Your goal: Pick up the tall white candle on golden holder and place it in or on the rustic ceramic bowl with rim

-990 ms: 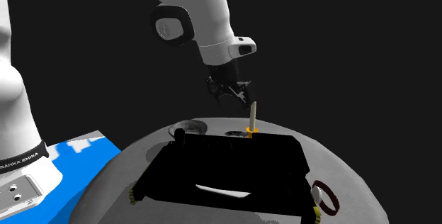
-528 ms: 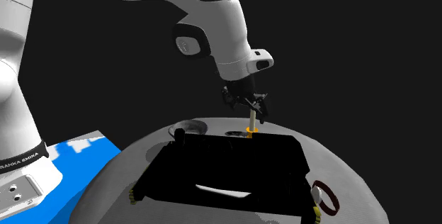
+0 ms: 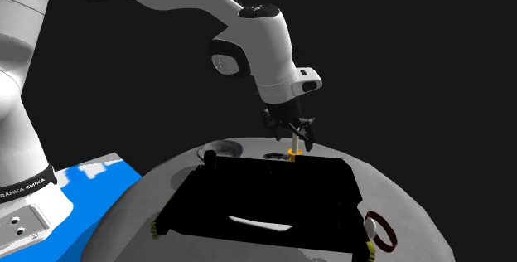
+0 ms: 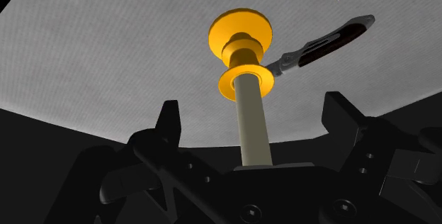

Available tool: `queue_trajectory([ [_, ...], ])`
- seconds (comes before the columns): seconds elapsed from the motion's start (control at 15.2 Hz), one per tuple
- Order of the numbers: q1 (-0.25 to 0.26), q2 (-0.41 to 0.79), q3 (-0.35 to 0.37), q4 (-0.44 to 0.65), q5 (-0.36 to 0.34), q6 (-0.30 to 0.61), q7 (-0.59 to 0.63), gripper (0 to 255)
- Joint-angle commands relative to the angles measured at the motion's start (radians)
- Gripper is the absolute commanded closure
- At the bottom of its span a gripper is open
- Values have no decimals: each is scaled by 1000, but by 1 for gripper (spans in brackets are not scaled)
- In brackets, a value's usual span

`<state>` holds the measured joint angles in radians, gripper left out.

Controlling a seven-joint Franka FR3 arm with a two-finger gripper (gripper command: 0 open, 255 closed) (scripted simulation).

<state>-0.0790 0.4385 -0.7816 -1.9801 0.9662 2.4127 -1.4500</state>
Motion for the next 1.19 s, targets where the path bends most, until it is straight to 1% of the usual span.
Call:
queue_trajectory([
  [0.0,0,0,0,0,1,0,0,0],
  [0.13,0,0,0,0,1,0,0,0],
  [0.2,0,0,0,0,1,0,0,255],
  [0.79,0,0,0,0,1,0,0,255],
  [1.12,29,-44,-36,6,-65,-27,53,255],
])
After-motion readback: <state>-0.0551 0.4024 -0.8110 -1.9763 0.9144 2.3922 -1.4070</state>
